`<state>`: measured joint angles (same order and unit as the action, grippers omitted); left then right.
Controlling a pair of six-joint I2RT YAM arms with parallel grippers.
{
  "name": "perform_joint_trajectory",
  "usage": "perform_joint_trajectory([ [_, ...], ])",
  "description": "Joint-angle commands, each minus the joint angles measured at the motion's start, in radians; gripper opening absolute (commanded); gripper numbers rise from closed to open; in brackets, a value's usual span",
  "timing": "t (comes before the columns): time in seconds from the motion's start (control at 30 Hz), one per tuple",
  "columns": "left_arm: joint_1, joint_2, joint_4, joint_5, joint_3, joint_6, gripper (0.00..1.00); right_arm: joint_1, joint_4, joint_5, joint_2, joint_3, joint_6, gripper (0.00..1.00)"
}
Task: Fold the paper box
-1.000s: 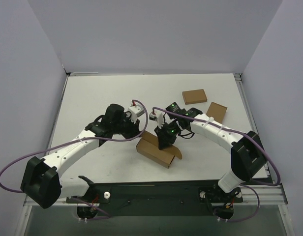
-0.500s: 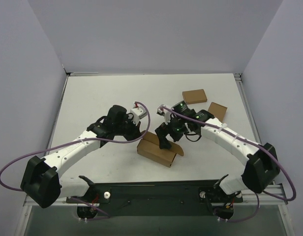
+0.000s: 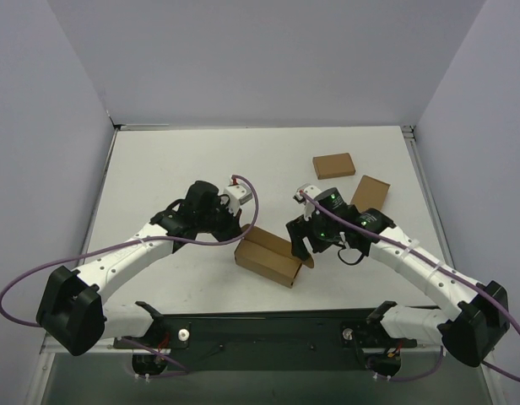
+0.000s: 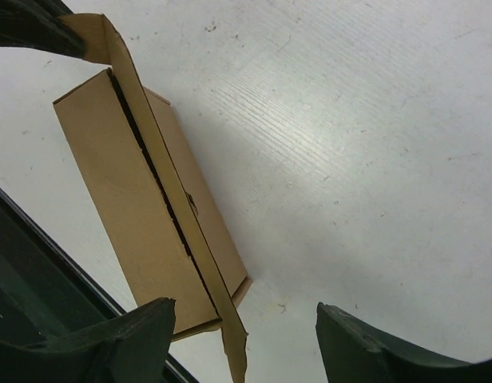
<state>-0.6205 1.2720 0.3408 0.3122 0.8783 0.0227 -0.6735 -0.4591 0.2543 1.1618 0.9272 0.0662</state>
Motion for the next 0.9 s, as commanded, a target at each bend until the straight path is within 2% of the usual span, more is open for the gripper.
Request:
perform_joint_trajectory([
  [0.0, -0.005, -0.01, -0.008, -0.019, 0.021, 0.005, 0.0, 0.005, -0.078, -0.052, 0.019, 0.03, 0.111, 0.66],
  [0.07, -0.004, -0.014, -0.008, -0.033, 0.018, 0.002, 0.0, 0.003, -0.096, -0.067, 0.029, 0.039, 0.136, 0.57],
  [0.17, -0.005, -0.019, -0.01, -0.053, 0.017, -0.004, 0.0, -0.001, -0.119, -0.058, 0.03, 0.047, 0.172, 0.49],
  [0.73, -0.004, -0.028, -0.009, -0.096, 0.014, -0.018, 0.0, -0.054, -0.148, -0.043, 0.045, 0.029, 0.207, 0.28],
  [0.83, -0.004, -0.034, -0.01, -0.108, 0.013, -0.018, 0.0, -0.058, -0.142, -0.043, 0.05, 0.032, 0.225, 0.15],
  [0.87, -0.004, -0.037, -0.01, -0.12, 0.011, -0.059, 0.0, -0.058, -0.141, -0.049, 0.052, 0.035, 0.234, 0.1],
])
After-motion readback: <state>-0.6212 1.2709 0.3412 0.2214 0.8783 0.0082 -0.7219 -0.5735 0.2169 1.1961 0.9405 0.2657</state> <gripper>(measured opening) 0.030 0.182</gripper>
